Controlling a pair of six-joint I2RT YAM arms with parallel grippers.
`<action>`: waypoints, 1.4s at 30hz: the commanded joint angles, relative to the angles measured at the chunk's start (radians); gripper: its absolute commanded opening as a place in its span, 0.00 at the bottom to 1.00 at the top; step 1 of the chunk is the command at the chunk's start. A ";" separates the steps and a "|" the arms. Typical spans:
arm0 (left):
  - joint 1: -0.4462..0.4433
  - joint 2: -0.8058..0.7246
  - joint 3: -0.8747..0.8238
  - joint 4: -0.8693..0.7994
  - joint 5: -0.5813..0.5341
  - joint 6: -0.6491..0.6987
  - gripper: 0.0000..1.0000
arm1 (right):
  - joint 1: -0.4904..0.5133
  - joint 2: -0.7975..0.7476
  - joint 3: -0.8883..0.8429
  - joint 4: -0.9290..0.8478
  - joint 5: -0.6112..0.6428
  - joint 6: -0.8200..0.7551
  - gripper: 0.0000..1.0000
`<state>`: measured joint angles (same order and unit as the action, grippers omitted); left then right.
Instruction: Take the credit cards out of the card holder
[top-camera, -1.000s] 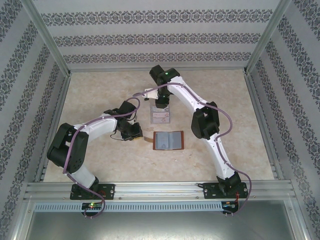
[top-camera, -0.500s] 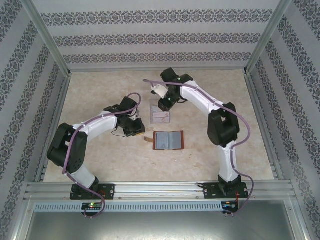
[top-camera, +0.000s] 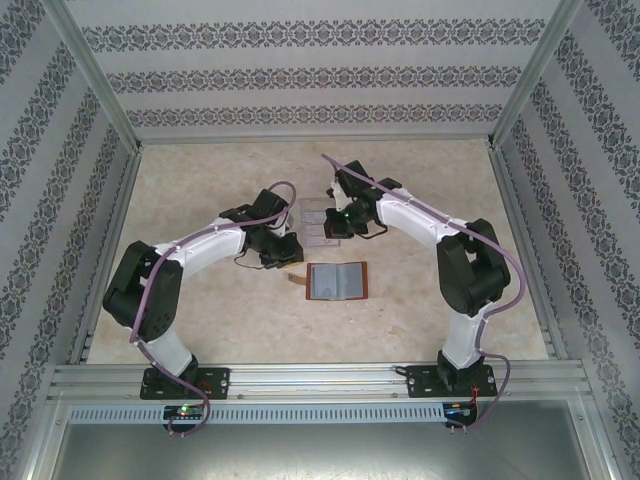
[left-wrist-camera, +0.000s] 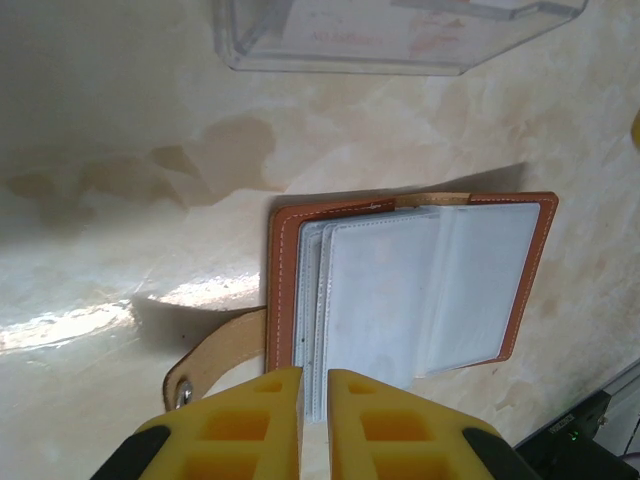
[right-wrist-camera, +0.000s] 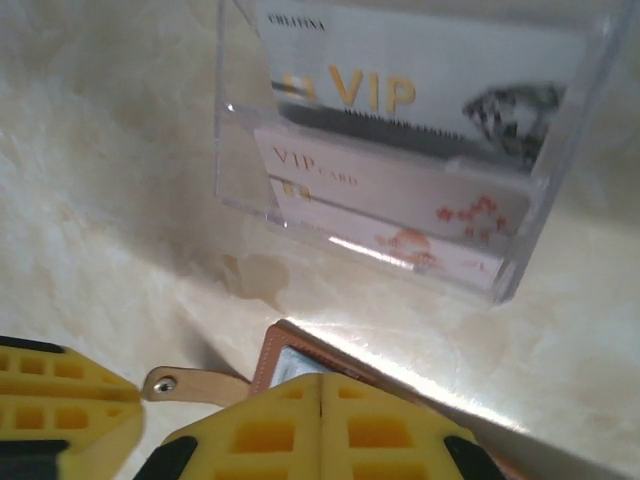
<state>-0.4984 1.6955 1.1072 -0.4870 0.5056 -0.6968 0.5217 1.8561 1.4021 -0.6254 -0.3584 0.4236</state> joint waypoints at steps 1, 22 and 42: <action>-0.023 0.024 0.032 0.015 0.034 -0.002 0.13 | 0.015 -0.074 -0.072 0.079 -0.059 0.172 0.03; -0.085 0.126 -0.027 0.057 0.085 -0.005 0.06 | 0.049 -0.143 -0.266 0.164 -0.132 0.301 0.06; -0.085 0.170 -0.068 0.069 0.064 0.016 0.05 | 0.124 -0.058 -0.305 0.202 -0.154 0.344 0.10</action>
<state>-0.5747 1.8515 1.0702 -0.4286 0.5850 -0.6960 0.6331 1.7679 1.1103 -0.4397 -0.4961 0.7429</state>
